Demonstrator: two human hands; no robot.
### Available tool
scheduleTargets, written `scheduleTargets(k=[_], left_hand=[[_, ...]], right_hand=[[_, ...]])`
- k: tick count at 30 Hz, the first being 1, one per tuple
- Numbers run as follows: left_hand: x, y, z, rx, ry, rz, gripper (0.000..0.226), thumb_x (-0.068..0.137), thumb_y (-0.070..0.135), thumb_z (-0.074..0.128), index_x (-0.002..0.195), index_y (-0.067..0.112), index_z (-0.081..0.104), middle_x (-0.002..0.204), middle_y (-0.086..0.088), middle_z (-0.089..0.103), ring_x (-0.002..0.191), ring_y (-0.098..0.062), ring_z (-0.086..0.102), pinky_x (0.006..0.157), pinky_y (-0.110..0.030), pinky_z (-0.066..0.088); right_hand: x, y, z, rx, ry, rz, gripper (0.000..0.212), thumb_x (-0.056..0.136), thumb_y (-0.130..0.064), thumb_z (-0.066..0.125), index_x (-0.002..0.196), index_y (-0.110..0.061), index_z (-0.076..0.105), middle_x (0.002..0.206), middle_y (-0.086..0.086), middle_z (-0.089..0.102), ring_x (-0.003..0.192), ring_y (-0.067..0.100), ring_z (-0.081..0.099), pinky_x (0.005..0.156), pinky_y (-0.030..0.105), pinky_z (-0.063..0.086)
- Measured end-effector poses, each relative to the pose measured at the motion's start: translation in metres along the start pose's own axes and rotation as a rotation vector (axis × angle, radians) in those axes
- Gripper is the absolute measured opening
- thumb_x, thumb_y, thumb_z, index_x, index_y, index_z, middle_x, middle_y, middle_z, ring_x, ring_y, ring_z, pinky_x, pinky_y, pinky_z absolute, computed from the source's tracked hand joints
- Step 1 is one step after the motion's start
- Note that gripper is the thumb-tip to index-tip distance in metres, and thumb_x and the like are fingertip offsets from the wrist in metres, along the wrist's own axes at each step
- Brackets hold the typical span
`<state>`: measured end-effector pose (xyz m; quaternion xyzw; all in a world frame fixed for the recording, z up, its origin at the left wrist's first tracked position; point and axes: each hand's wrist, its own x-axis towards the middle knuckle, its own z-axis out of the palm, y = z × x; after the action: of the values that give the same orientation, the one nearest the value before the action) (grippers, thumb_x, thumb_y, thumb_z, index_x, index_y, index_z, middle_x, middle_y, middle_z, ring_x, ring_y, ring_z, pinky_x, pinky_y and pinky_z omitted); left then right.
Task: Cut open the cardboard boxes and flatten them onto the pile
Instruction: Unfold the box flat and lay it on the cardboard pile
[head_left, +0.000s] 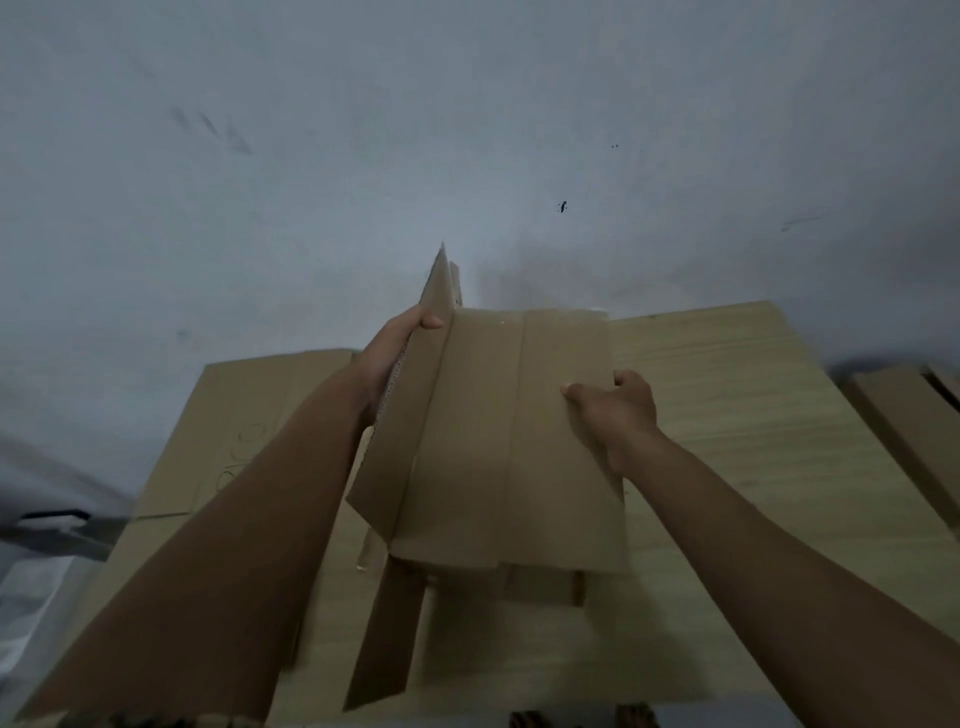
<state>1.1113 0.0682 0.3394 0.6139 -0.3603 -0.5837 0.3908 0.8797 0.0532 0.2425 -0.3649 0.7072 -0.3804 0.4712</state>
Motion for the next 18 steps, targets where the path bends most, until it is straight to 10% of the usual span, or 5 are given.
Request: scheduleTargets(k=[4,10,18], left_hand=[[0.005,-0.006,-0.012,0.017,0.014,-0.009,0.025,0.095,0.028,0.050,0.103,0.013,0.067,0.082,-0.005,0.069,0.072,-0.018,0.065,0.069,-0.032,0.050],[0.007,-0.007,-0.028,-0.024,0.060,0.054,0.022,0.098,0.027,0.050,0.101,0.013,0.066,0.079,-0.002,0.068,0.071,-0.016,0.063,0.064,-0.029,0.050],[0.007,0.021,-0.044,0.421,0.298,-0.012,0.026,0.089,0.032,0.075,0.093,0.007,0.070,0.099,-0.012,0.076,0.095,-0.029,0.074,0.083,-0.038,0.061]], right_hand=[[0.000,0.001,0.006,0.049,-0.076,0.009,0.039,0.075,-0.030,0.084,0.107,-0.015,0.067,0.102,0.005,0.073,0.089,0.026,0.071,0.084,0.043,0.061],[-0.012,0.003,0.000,0.406,-0.677,0.311,0.033,0.092,-0.033,0.065,0.112,-0.008,0.073,0.097,0.011,0.075,0.081,0.026,0.072,0.077,0.037,0.058],[-0.003,-0.008,0.008,0.291,-0.564,0.299,0.026,0.095,-0.027,0.061,0.109,-0.008,0.071,0.088,0.013,0.076,0.074,0.028,0.073,0.072,0.039,0.058]])
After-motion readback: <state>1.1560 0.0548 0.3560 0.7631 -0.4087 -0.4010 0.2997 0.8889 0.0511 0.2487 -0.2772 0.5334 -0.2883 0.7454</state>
